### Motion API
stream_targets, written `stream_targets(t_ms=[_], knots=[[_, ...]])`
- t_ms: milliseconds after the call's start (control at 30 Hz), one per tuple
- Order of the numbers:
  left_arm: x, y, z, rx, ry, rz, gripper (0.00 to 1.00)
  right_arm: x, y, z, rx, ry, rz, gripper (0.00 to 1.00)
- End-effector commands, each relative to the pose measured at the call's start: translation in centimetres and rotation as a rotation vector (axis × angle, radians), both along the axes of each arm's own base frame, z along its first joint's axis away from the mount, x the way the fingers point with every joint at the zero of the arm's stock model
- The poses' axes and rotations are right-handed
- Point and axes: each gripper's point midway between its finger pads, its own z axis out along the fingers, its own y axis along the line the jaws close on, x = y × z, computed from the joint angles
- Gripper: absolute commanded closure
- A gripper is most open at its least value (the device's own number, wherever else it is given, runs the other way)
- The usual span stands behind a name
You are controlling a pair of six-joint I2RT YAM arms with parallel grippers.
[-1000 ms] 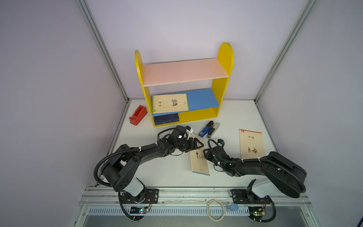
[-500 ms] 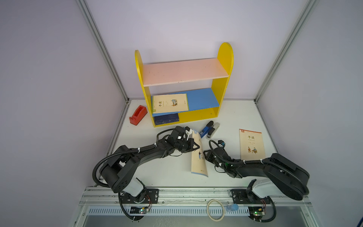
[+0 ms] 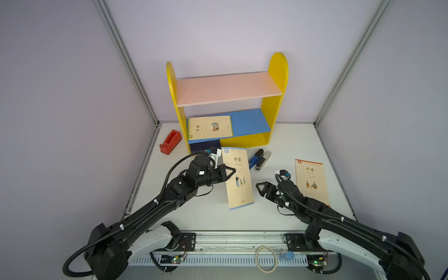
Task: Stacking books/files
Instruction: Pick up the book at the center of the table, then pass.
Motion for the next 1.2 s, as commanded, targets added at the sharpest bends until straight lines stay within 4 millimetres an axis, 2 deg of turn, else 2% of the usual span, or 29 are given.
stream_targets(t_ms=[0,167,233,267,300,333,400,433,467,533,633,733,867,967,1167], knots=[[1.1,3.9,1.9,-0.037,0.031,0.193,1.00,0.4,-1.5,4.3,-0.033,-0.106,-0.029,0.13],[1.3,9.1,7.3,-0.229,0.054,0.447,1.00,2.0,-0.5,15.8,0.079,-0.343,-0.027,0.12],[1.1,10.6,8.9,-0.301,0.056,0.523,1.00,2.3,0.5,19.3,0.131,-0.418,0.000,0.12],[0.8,11.1,9.8,-0.338,0.040,0.542,1.00,2.4,1.2,20.4,0.164,-0.447,0.019,0.12],[0.5,11.4,10.3,-0.352,0.022,0.547,1.00,2.6,1.7,20.7,0.191,-0.461,0.025,0.12],[0.1,12.0,10.2,-0.365,0.046,0.571,1.00,3.0,2.1,20.1,0.221,-0.458,0.022,0.12],[-0.6,13.3,10.1,-0.412,0.072,0.619,1.00,3.6,3.0,17.2,0.255,-0.425,0.014,0.11],[-0.9,13.9,10.8,-0.456,0.047,0.633,1.00,4.2,3.0,15.3,0.278,-0.379,-0.025,0.12],[-1.1,14.3,11.6,-0.495,0.017,0.641,1.00,4.5,2.9,14.3,0.306,-0.348,-0.056,0.12],[-1.3,15.0,13.0,-0.553,-0.042,0.658,1.00,4.1,3.9,15.3,0.408,-0.407,-0.007,0.12],[-1.1,15.5,13.0,-0.537,-0.054,0.691,1.00,3.7,3.9,16.6,0.422,-0.431,0.014,0.12],[-0.3,15.0,12.9,-0.541,-0.070,0.681,1.00,3.0,3.2,16.1,0.461,-0.393,-0.005,0.11],[0.3,14.6,14.4,-0.561,-0.166,0.647,1.00,2.6,3.4,15.0,0.580,-0.369,-0.004,0.10],[0.5,14.6,14.8,-0.556,-0.175,0.640,1.00,2.6,5.2,14.1,0.638,-0.276,0.029,0.10],[-0.1,15.6,15.9,-0.565,-0.216,0.646,1.00,0.1,10.1,16.9,0.717,-0.288,0.147,0.12]])
